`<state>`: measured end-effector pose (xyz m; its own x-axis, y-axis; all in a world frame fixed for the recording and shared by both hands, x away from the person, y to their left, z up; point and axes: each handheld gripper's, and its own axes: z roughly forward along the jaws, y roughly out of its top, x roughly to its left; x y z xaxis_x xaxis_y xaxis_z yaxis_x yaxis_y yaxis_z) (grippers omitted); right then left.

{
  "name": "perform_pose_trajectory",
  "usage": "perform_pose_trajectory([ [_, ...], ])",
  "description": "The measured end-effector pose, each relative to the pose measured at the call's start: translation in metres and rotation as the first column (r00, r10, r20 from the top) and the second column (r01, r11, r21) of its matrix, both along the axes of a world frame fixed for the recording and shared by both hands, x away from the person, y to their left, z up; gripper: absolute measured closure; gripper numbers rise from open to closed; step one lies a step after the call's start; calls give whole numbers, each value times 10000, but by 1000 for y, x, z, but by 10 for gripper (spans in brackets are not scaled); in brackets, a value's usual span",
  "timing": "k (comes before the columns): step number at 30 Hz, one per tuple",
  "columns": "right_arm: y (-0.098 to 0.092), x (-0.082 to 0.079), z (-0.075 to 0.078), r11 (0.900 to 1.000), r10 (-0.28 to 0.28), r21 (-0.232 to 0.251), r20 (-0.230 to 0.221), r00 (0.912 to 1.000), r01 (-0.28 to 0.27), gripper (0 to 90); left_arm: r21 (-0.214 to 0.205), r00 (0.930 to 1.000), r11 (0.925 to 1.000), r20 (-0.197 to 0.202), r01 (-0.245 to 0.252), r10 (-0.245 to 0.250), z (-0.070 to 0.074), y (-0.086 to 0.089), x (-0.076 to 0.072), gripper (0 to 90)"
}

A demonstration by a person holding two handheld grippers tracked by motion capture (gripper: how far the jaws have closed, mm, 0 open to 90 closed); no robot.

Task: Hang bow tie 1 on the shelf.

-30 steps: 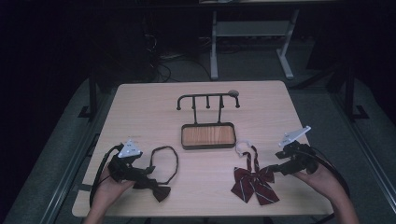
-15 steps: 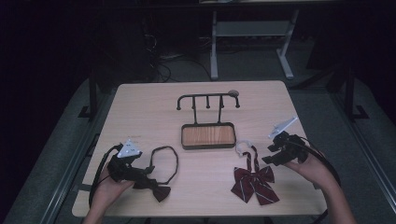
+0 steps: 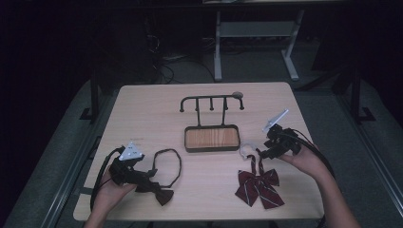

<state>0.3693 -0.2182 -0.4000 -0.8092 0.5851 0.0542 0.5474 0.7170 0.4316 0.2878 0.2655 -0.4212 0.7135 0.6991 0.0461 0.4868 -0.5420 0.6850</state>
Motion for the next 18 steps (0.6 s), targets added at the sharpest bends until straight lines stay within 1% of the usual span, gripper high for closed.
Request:
perform_pose_trajectory([
  [11, 13, 14, -7, 9994, 5, -349, -122, 9999, -9, 475, -9, 10000, 10000, -3, 3, -3, 0, 0, 0, 250],
  [12, 15, 17, -10, 9993, -27, -378, -213, 9998, 19, 484, 10, 10000, 10000, -11, 0, 0, 0, 1, 0, 250],
  [15, 15, 18, -13, 9990, -15, -449, -216, 9998, 6, 495, 21, 10000, 10000, -40, -37, 37, -1, 1, 0, 250],
  [16, 17, 20, -16, 9985, -65, -541, -321, 9995, 47, 503, 25, 10000, 10000, -65, -62, 63, -1, 0, 1, 250],
  [17, 17, 22, -17, 9984, -69, -571, -279, 9996, 53, 506, 11, 10000, 10000, -73, -60, 60, -1, 0, 1, 250],
  [18, 17, 23, -18, 9984, -144, -548, -348, 9993, 125, 511, 10, 10000, 10000, -69, -57, 57, -1, 0, 1, 250],
])
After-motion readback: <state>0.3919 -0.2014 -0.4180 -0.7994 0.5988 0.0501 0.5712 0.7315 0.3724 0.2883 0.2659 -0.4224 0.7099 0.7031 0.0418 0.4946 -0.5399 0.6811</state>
